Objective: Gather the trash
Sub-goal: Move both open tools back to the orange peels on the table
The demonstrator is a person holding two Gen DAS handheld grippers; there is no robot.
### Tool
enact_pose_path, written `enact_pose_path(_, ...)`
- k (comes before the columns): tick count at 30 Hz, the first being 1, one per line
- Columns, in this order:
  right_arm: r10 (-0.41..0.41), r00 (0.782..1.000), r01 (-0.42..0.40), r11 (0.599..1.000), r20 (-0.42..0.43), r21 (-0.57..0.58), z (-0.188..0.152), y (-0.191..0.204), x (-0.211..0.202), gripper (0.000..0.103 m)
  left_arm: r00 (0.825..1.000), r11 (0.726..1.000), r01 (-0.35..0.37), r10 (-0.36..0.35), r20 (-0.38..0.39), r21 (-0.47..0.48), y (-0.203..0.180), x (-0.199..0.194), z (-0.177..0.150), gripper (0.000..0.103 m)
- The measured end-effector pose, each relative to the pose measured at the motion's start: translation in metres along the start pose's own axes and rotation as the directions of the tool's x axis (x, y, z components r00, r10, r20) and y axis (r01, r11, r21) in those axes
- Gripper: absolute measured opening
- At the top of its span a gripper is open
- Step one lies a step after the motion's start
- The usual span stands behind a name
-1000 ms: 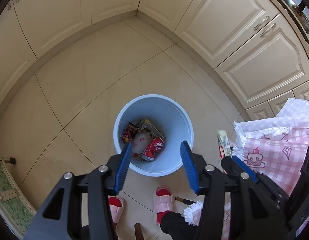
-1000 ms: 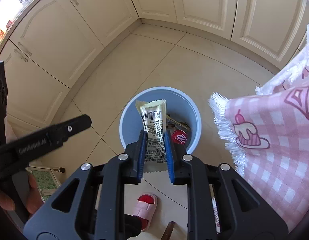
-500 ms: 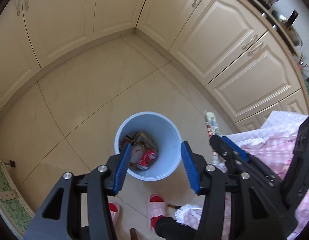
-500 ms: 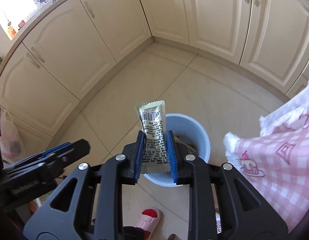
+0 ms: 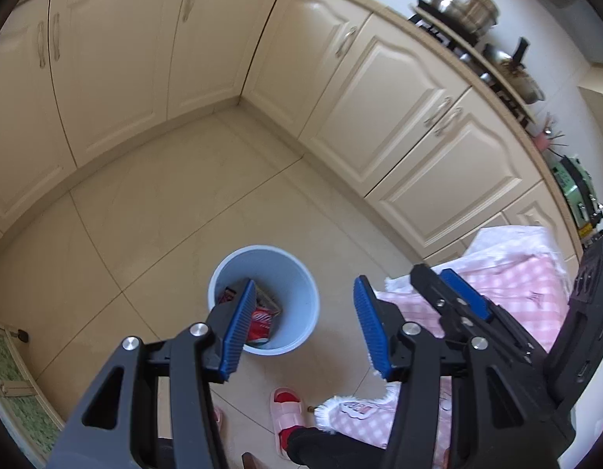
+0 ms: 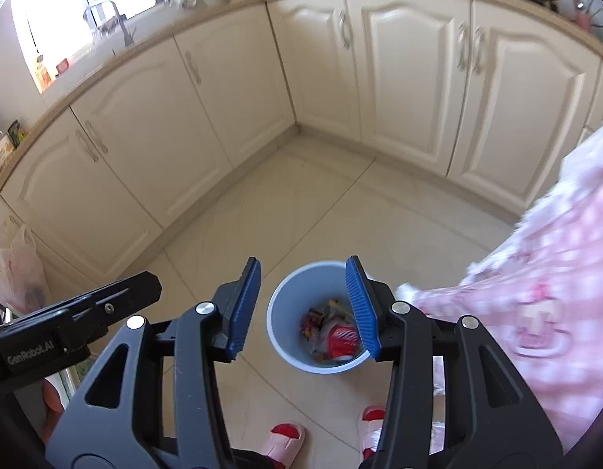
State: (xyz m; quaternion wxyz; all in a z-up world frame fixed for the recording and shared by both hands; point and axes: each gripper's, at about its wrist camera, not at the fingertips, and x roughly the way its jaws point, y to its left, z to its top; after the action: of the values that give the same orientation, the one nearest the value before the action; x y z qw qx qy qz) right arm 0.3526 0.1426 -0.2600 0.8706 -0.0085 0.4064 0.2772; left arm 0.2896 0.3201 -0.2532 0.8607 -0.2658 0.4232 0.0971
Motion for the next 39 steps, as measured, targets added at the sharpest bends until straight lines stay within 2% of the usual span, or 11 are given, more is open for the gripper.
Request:
enact_pose_path(7, -0.055, 0.989, 0.050, 0.998, 0.134, 0.035, 0.002, -0.031, -0.092, 0.045, 0.995, 0.992, 0.073, -0.079, 0.064, 0.102, -0.060, -0.052, -0.012, 0.052)
enact_pose_path(13, -0.143, 0.962, 0.123, 0.988, 0.232, 0.097, -0.009, -0.075, -0.182, 0.045, 0.979, 0.955, 0.172, -0.193, 0.065, 0.243, -0.143, -0.080, -0.035, 0.052)
enact_pose_path(18, -0.241, 0.927, 0.197, 0.965, 0.288, 0.172, -0.027, -0.131, -0.251, 0.048, 0.964, 0.891, 0.240, -0.264, 0.010, 0.386, -0.224, -0.085, -0.062, 0.053)
enact_pose_path(22, -0.321, 0.902, 0.254, 0.935, 0.288, 0.246, -0.039, -0.180, -0.286, 0.049, 0.955, 0.824, 0.281, -0.290, -0.059, 0.492, -0.290, -0.075, -0.086, 0.053)
enact_pose_path(24, -0.367, 0.891, 0.289, 0.912, 0.266, 0.291, -0.045, -0.211, -0.298, 0.049, 0.955, 0.798, 0.286, -0.285, -0.085, 0.531, -0.318, -0.066, -0.097, 0.054)
enact_pose_path(28, -0.407, 0.887, 0.319, 0.882, 0.220, 0.348, -0.056, -0.255, -0.302, 0.050, 0.953, 0.758, 0.297, -0.270, -0.134, 0.581, -0.360, -0.042, -0.109, 0.054)
enact_pose_path(33, -0.412, 0.898, 0.322, 0.856, 0.156, 0.406, -0.063, -0.296, -0.295, 0.050, 0.959, 0.713, 0.281, -0.226, -0.168, 0.642, -0.400, -0.006, -0.117, 0.054)
enact_pose_path(39, -0.375, 0.921, 0.290, 0.845, 0.110, 0.450, -0.058, -0.324, -0.275, 0.051, 0.966, 0.691, 0.258, -0.175, -0.191, 0.675, -0.428, 0.031, -0.117, 0.054)
